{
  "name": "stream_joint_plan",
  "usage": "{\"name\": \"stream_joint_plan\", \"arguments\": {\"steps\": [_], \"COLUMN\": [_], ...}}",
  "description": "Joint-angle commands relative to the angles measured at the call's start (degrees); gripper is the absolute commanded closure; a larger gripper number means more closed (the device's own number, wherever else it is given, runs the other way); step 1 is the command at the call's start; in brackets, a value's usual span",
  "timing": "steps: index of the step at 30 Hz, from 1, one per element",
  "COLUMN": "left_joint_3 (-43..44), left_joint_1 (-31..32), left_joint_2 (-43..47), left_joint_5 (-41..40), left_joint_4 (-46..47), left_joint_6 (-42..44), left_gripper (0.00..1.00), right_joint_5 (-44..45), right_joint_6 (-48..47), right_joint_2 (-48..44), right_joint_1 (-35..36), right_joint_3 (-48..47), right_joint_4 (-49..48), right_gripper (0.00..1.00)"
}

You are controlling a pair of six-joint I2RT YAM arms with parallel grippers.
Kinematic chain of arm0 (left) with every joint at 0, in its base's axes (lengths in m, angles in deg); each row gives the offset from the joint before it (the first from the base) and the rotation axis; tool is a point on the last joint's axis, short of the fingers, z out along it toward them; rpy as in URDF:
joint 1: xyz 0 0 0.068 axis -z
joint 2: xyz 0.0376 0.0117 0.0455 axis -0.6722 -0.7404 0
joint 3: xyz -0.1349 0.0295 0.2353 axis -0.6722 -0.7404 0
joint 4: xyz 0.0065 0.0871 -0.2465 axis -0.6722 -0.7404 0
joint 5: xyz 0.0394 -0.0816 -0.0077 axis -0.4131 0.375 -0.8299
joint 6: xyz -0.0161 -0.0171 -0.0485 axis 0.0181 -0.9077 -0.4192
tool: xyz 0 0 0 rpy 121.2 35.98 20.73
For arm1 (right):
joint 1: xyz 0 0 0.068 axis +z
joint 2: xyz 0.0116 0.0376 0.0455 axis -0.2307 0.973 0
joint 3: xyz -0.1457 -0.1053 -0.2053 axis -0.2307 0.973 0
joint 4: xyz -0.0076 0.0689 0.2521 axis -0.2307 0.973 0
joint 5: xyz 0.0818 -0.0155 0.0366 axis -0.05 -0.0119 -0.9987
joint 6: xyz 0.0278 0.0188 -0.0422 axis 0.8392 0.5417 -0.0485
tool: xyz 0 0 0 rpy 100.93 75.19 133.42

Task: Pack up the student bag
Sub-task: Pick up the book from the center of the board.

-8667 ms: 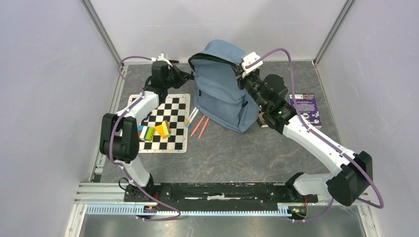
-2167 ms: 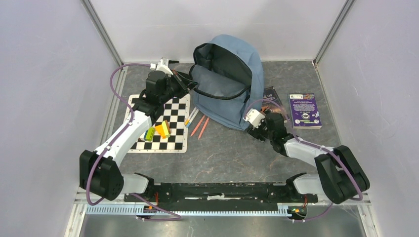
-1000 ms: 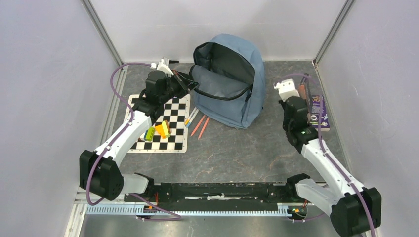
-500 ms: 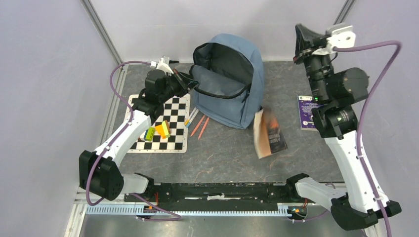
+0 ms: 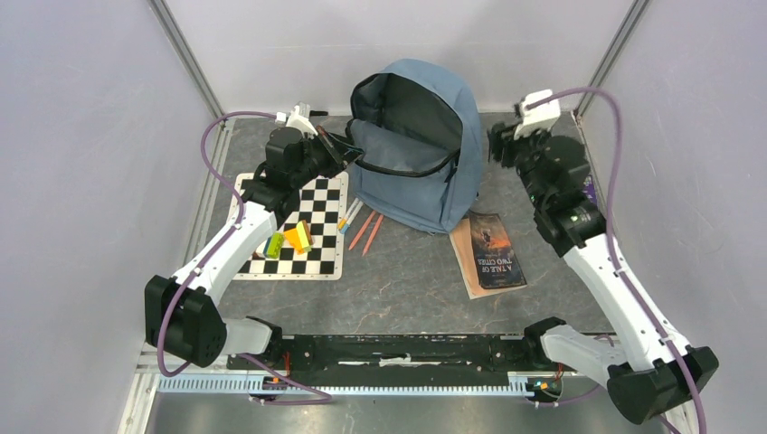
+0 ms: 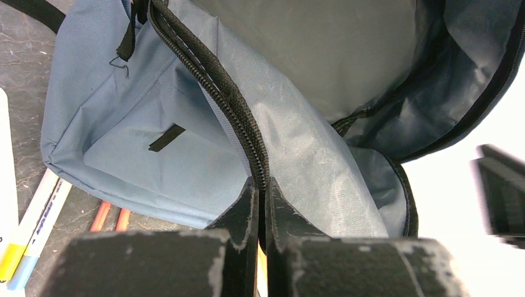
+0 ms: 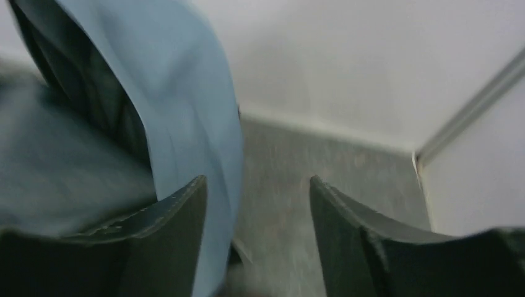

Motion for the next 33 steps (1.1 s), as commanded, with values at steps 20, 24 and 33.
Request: {"name": "stream_joint_plan", "arguments": {"steps": [20, 24, 33], "left_joint_3": [2.71, 2.41, 0.74], "left_joint_1": [0.18, 0.16, 0.11], "left_joint_2": [0.75, 1.07, 2.95], "left_joint_5": [2.78, 2.81, 2.14], "left_joint_4": [-2.59, -2.65, -3.17], "left_joint_6": [3.18, 3.10, 3.10], "left_gripper": [0.98, 0.98, 0.98], "right_joint_5": [-6.92, -6.96, -4.31], "right_joint_6": [9.53, 10.62, 12.00], "right_joint_2": [3.82, 3.16, 6.03], "right_joint_1": [-2.15, 0.42, 6.67], "right_joint_3": [26.11, 26.46, 27.16], "right_joint_4": [19.40, 17.63, 15.63], "right_gripper": [0.02, 0.02, 0.02]}}
